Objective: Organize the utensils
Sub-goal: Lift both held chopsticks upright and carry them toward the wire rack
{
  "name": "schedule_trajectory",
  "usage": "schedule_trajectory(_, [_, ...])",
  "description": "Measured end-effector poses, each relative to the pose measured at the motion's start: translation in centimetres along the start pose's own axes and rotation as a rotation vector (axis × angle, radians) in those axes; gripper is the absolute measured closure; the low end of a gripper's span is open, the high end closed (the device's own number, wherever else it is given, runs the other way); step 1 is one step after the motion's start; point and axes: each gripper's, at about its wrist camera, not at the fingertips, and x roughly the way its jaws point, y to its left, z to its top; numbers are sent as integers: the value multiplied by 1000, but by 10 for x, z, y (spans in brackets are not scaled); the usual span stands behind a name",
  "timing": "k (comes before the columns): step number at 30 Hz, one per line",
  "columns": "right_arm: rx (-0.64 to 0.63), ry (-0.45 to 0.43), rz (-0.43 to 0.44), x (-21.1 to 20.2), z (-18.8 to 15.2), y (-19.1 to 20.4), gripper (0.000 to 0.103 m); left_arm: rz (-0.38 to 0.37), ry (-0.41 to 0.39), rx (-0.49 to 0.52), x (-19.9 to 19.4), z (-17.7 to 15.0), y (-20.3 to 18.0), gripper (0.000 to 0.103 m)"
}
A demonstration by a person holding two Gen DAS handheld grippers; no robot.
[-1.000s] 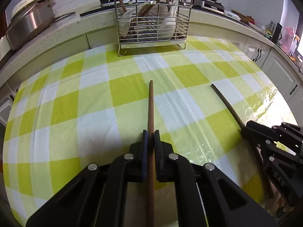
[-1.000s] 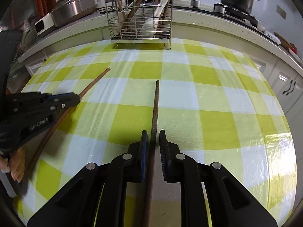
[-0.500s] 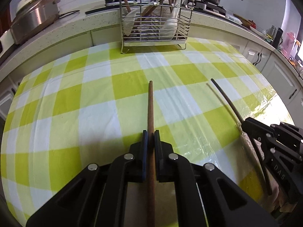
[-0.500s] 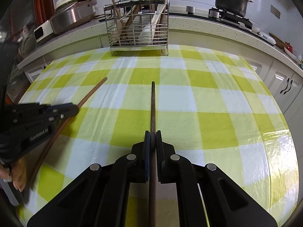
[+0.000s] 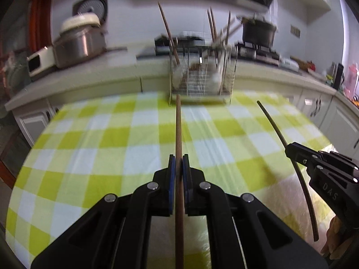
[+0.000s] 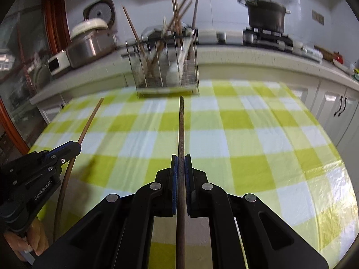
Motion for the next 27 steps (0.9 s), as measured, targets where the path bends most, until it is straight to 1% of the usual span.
schedule_trajectory(1, [-1, -24, 6, -4, 3, 0, 97, 5, -28, -7, -6, 2, 0, 97])
schedule_trajectory(3, [2, -59, 21, -11, 10, -1, 97, 0, -49, -19, -11, 6, 0, 97])
schedule_trajectory(9, [-3, -119, 62, -16, 33, -6, 96, -12, -78, -19, -13, 24, 1, 97])
schedule_trajectory(11, [-10, -136, 58, -16, 41, -6, 96, -17, -91, -19, -12, 34, 1, 97])
schedule_trajectory(19, [8, -213, 73, -5, 83, -15, 96, -45, -133, -46, -1, 76, 8, 97])
schedule_trajectory(22, [17, -240, 71, 0, 97, -20, 96, -47, -150, -41, 6, 91, 8, 97])
schedule_trajectory(27, [29, -255, 68, 12, 119, -28, 96, -48, -196, -19, 14, 121, 2, 97])
